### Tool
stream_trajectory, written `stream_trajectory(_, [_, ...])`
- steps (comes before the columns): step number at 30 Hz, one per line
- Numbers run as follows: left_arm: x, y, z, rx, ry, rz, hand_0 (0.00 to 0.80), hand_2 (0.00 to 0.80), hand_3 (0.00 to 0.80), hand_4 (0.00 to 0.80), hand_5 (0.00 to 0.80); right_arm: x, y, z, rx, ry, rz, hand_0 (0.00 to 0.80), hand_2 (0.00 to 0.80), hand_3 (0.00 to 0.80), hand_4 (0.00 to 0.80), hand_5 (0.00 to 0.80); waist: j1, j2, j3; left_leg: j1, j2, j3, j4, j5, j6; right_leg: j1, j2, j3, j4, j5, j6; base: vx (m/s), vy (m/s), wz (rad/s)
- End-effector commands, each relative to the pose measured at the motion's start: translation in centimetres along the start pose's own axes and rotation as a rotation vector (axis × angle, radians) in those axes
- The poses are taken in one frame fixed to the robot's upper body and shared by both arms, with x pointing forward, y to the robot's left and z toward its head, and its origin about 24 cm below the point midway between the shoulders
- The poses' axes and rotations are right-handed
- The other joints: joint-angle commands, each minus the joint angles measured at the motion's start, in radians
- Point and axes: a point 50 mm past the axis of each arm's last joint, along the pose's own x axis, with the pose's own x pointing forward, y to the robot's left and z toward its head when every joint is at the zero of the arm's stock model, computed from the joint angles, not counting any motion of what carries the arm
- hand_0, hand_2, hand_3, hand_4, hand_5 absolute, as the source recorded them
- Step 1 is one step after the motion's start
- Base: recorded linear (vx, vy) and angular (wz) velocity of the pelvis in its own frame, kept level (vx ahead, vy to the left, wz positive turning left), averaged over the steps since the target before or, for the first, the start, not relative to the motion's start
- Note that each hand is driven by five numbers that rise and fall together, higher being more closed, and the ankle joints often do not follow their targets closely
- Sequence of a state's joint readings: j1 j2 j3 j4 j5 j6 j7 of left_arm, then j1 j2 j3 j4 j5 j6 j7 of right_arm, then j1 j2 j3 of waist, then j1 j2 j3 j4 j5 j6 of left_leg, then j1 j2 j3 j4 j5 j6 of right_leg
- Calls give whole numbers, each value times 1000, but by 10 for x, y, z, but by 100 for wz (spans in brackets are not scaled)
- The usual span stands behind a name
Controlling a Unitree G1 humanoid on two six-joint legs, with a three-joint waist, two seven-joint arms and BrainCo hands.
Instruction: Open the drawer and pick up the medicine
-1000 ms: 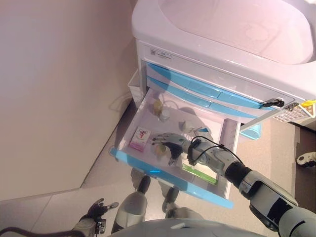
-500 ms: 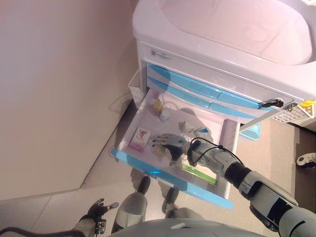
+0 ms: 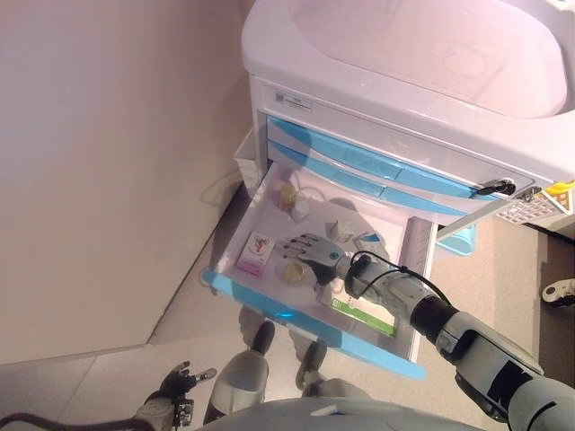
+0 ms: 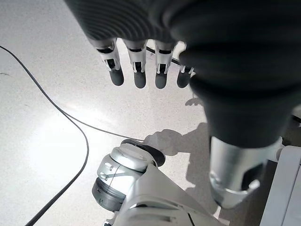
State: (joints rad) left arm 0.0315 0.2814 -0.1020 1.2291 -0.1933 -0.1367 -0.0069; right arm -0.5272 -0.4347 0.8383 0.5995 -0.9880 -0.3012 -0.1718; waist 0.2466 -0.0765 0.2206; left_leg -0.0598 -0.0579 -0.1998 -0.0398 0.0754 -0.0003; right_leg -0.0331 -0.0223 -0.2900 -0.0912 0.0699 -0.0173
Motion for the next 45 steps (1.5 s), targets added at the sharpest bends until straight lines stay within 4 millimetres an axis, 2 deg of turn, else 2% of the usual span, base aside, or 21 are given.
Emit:
stream_trajectory(1, [-2, -4, -8, 51, 13, -17, 0, 0, 0, 0, 0, 4, -4, 6, -26, -34, -39, 0, 0, 0, 0, 0, 23, -2, -27, -14, -25, -1, -41, -22, -8, 47, -3, -2, 65, -88, 43, 0, 0, 0])
stream_trajectory(19, [-1, -4, -5, 71, -1, -26, 0, 0, 0, 0, 0, 5, 12, 16, -34, -81, 27, 0, 0, 0, 0, 0, 38, 1, -20, -19, -30, -13, -43, -20, -4, 46, -4, -14, 63, -88, 44, -1, 1, 2])
stream_trajectory(28, [0, -6, -2, 76, -10, -36, 0, 0, 0, 0, 0, 9, 13, 18, -21, -73, 21, 0, 0, 0, 0, 0, 44, 7, -12, -28, -33, -20, -44, -15, -3, 41, -6, -19, 57, -83, 46, 0, 0, 0])
stream_trajectory(44, [-1, -9, -2, 73, -16, -46, 0, 0, 0, 0, 0, 8, 14, 8, -33, -12, 3, 0, 0, 0, 0, 0, 49, 18, -8, -34, -37, -26, -47, -8, -1, 38, -8, -25, 50, -75, 49, -1, 2, 0])
stream_trajectory(45, [-1, -9, -2, 73, -17, -47, 0, 0, 0, 0, 0, 9, 13, 7, -34, -10, 1, 119, 119, 119, 119, 119, 49, 18, -8, -34, -37, -26, -47, -7, -1, 37, -9, -25, 51, -75, 50, 0, 0, 0])
